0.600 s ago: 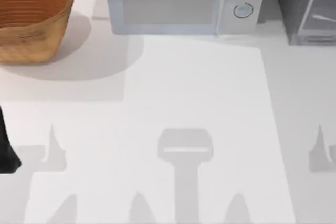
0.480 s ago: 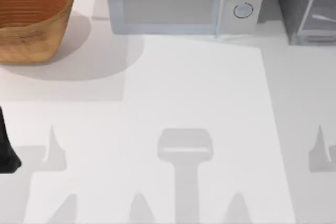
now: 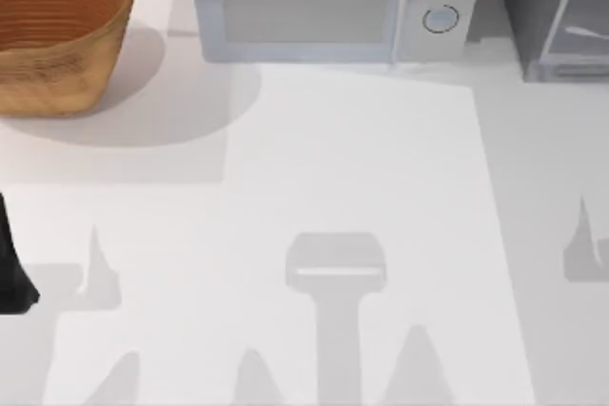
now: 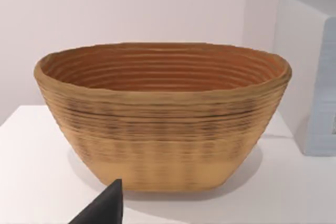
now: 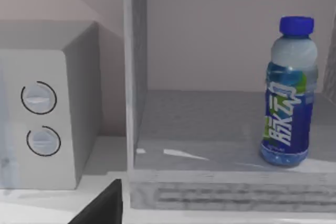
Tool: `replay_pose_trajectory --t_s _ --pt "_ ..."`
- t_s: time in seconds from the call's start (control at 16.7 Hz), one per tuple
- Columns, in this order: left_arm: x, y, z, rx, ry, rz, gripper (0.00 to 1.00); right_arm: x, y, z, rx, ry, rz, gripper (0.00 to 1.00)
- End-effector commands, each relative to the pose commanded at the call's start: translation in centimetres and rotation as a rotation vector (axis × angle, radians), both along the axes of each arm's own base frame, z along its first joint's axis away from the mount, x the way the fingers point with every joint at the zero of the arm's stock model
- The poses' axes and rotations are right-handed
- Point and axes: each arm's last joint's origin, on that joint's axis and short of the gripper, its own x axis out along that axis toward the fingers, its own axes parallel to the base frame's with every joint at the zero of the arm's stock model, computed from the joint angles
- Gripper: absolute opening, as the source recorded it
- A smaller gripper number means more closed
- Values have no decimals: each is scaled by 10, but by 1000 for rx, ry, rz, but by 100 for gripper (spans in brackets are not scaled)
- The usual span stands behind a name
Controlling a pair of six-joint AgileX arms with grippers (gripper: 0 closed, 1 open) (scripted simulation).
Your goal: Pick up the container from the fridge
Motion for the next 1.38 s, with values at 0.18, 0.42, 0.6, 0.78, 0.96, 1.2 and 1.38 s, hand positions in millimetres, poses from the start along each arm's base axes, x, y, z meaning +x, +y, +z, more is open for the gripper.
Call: replay_pose_trajectory --t_s 0.18,0.42,0.6,0.78,0.96,1.2,1.38 --pt "0 0 0 0 0 0 100 21 -13 0 -3 13 -2 100" --pt "0 0 0 0 0 0 100 49 -36 -18 12 63 -2 100" --pt "0 0 0 0 0 0 100 63 -54 -37 27 86 0 100" --pt "0 0 0 0 0 0 100 70 -70 -53 31 79 1 100" --pt "0 0 0 0 0 0 100 74 -82 -63 21 55 3 100" --pt "0 0 0 0 0 0 100 76 -89 -69 16 44 3 100" --pt "0 0 0 0 0 0 100 76 -89 -69 16 44 3 100"
